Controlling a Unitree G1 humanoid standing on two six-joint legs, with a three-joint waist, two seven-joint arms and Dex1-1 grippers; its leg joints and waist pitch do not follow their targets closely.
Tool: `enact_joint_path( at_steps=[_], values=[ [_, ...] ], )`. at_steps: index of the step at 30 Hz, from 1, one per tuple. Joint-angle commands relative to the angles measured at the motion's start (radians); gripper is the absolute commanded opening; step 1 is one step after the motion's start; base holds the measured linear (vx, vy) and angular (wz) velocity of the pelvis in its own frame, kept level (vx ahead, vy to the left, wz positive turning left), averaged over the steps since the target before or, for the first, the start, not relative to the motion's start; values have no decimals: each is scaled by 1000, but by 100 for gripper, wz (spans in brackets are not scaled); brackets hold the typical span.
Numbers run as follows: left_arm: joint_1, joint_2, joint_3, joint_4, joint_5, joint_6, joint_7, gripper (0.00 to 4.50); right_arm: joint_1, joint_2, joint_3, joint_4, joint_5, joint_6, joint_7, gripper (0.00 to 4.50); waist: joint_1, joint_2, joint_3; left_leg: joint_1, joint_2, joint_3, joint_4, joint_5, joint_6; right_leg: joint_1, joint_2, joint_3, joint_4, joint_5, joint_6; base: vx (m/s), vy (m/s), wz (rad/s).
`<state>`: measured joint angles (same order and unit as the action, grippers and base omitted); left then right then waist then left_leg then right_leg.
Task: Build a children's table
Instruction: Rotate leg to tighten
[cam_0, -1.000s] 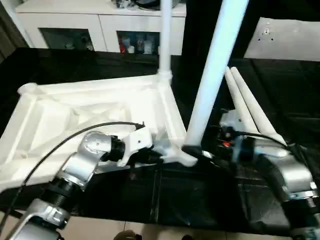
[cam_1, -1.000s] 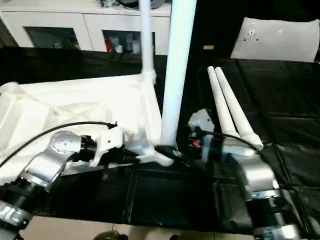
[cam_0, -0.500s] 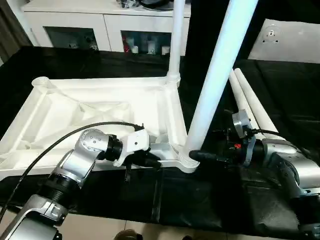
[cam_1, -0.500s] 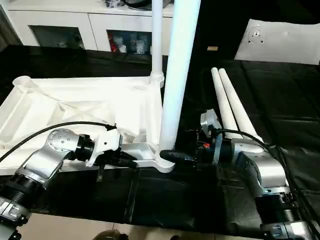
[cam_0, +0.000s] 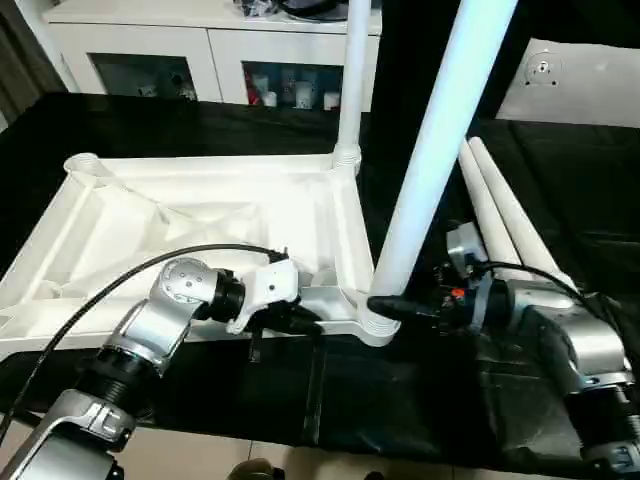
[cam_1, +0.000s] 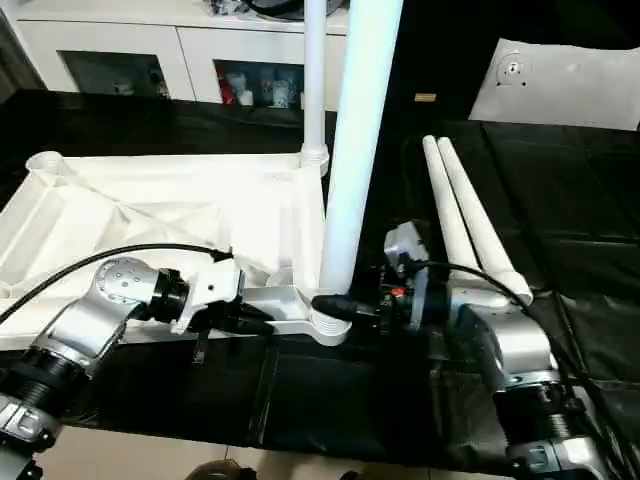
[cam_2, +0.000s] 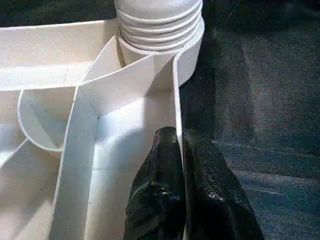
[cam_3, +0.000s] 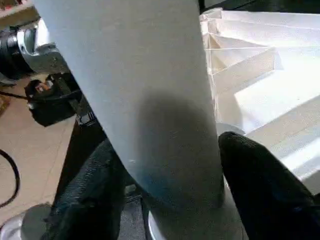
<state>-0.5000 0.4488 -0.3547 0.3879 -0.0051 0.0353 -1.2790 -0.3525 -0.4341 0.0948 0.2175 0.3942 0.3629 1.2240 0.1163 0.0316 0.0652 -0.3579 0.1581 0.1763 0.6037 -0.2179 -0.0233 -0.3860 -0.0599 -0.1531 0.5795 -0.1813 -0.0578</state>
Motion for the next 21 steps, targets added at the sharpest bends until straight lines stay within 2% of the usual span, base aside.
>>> enact_joint_path(
  at_steps=[1, 6, 13, 15, 18, 19, 21],
  values=[
    [-9, -4, -31, 0, 15, -16, -11, 0, -5, 0, 14, 1, -18, -14, -5, 257, 0, -14, -78, 3, 97, -36, -60, -3, 108, 58, -128, 87, -57, -184, -112, 0, 0, 0],
    [-10, -6, -33, 7, 22, -21, -3, 0, 2, 2, 37, 1, -31, -30, -6, 225, -1, -13, -77, 4, 97, -36, -60, -4, 108, 58, -128, 88, -57, -183, -113, 0, 0, 0],
    [-9, -23, -16, 4, 23, 21, 46, 0, 36, 14, 45, -44, -25, -12, -19, 209, -1, -13, -75, 5, 99, -36, -61, -13, 108, 57, -128, 89, -58, -187, -114, 0, 0, 0],
    [-10, -44, 2, 2, 16, 58, 87, 0, 60, 24, 46, -70, -18, 4, -50, 208, 1, -14, -73, 7, 100, -36, -63, -26, 103, 56, -129, 89, -61, -207, -112, 0, 0, 0],
    [-13, -81, 31, -7, 1, 118, 155, 0, 97, 52, 43, -105, -27, 11, -127, 207, 3, -14, -65, 16, 100, -36, -68, -72, 80, 52, -131, 89, -76, -285, -100, 0, 0, 0],
    [-16, -93, 39, -12, -1, 140, 179, 0, 109, 67, 40, -117, -34, 11, -163, 207, 3, -5, -59, 21, 98, -35, -71, -102, 64, 49, -132, 90, -84, -325, -93, 0, 0, 0],
    [-32, -152, 66, -13, 6, 203, 292, 0, 133, 137, 37, -128, -88, 11, -315, 207, -6, -12, -57, 18, 97, -37, -75, -132, 46, 54, -130, 87, -91, -376, -74, 0, 0, 0]
  ],
)
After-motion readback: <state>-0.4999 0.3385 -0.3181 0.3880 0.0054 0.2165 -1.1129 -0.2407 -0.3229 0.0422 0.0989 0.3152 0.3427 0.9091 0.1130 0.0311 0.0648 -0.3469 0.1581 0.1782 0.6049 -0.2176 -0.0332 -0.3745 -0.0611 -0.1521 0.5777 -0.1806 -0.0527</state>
